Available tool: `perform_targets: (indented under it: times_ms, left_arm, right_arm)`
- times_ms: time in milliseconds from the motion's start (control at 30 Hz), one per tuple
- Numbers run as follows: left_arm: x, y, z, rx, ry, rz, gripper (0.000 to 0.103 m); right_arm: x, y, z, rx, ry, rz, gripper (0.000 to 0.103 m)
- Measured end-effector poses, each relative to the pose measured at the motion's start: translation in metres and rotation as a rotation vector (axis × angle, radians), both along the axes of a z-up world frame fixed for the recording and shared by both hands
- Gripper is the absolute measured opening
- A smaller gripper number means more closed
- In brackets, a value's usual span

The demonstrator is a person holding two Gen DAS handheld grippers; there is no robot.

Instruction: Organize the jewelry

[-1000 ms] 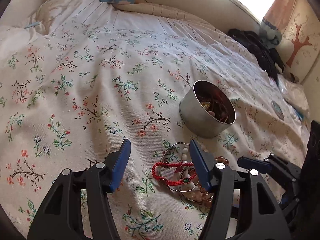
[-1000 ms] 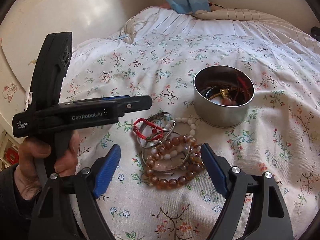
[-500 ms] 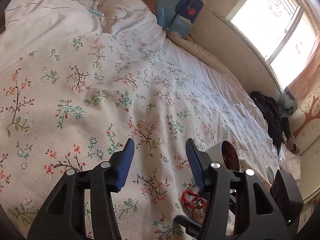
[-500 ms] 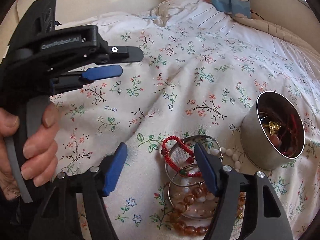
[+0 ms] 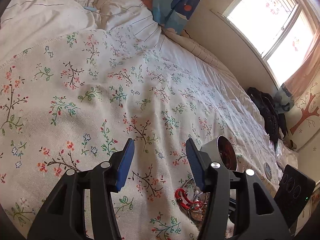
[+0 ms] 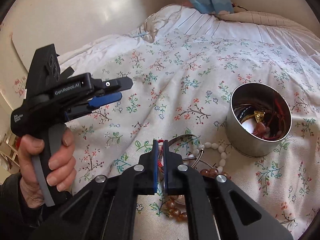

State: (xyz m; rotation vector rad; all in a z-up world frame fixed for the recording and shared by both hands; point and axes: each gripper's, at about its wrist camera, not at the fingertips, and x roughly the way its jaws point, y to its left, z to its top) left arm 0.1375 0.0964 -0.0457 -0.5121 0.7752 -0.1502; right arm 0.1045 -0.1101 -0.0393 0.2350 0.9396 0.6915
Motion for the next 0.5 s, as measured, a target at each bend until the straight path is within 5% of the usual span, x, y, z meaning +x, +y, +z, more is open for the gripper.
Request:
perform_targets:
  times_ms: [33,67,100,167,233,300,400,500]
  left_arm:
    - [0.000,0.000,-0.001,-0.002,0.003,0.001,0.051]
    - [0.000,0.000,-0.001,-0.003,0.006,0.003,0.051]
    - [0.000,0.001,-0.002,-0.004,0.008,0.006,0.051]
    - [0.000,0.001,-0.002,-0.005,0.008,0.007,0.051]
    - [0.000,0.000,-0.001,-0.001,0.007,0.004,0.051]
    - [0.000,-0.001,-0.001,0.002,0.006,0.000,0.051]
    - [0.000,0.000,-0.001,0.002,0.004,0.002,0.051]
    - [0.000,0.001,-0.002,-0.003,0.007,0.006,0.051]
  right_arm:
    - [0.004,0.002,-0.003,0.003,0.018,0.009,0.006]
    - [0.007,0.007,-0.007,0.003,0.036,0.024,0.019]
    - [0.008,0.012,-0.010,-0.010,0.043,0.035,0.051]
    - [0.009,0.024,-0.014,-0.049,0.039,0.079,0.059]
    - [0.010,0.033,-0.022,-0.093,0.047,0.109,0.052]
    - [0.014,0.038,-0.031,-0.115,0.081,0.119,0.021]
    - [0.012,0.034,-0.029,-0.095,0.074,0.115,0.008]
    - [0.009,0.021,-0.019,-0.026,0.069,0.079,0.006]
